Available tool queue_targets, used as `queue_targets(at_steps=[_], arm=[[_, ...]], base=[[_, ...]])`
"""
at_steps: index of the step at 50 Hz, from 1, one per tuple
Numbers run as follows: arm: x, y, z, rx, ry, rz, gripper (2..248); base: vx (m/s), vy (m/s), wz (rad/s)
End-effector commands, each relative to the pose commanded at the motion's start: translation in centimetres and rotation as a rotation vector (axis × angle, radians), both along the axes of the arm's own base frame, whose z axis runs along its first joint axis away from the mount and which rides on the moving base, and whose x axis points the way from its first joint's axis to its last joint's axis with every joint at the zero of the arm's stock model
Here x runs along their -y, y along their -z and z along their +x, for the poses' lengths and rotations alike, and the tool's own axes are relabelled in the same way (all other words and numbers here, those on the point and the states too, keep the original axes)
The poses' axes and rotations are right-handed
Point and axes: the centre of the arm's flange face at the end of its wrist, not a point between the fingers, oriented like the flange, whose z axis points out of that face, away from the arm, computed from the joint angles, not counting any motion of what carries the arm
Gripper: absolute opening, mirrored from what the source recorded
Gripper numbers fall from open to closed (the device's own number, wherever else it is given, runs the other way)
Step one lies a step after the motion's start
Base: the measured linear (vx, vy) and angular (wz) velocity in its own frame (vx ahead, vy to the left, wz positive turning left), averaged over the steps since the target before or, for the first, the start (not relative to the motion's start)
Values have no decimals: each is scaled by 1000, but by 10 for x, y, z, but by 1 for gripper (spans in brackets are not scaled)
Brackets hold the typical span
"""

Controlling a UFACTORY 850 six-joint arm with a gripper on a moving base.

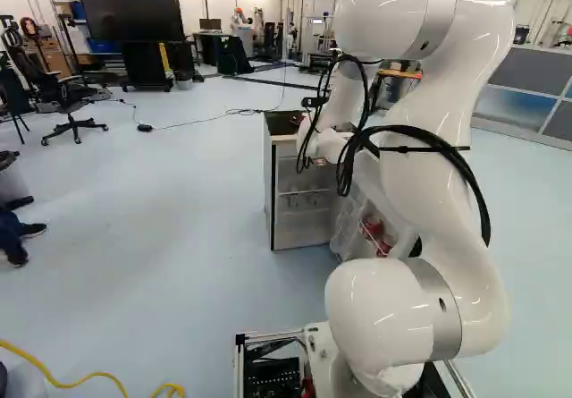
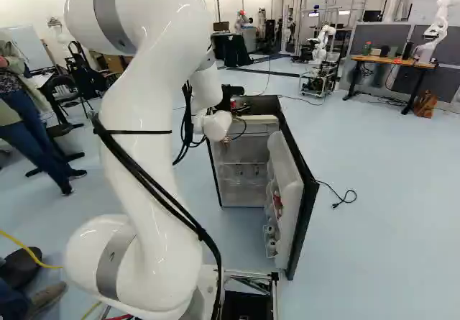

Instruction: Grab a drink from the fridge

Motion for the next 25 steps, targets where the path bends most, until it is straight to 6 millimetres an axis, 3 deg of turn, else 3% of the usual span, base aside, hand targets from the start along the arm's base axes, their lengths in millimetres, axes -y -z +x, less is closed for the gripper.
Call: queue_targets(at_steps=[3, 4, 25], arm=[[0, 0, 0, 0, 0, 0, 234], [0, 0, 0, 0, 0, 0, 247], [0, 0, 0, 0, 0, 0, 247]], base=[[0, 0, 0], [0, 0, 0], [0, 0, 0]])
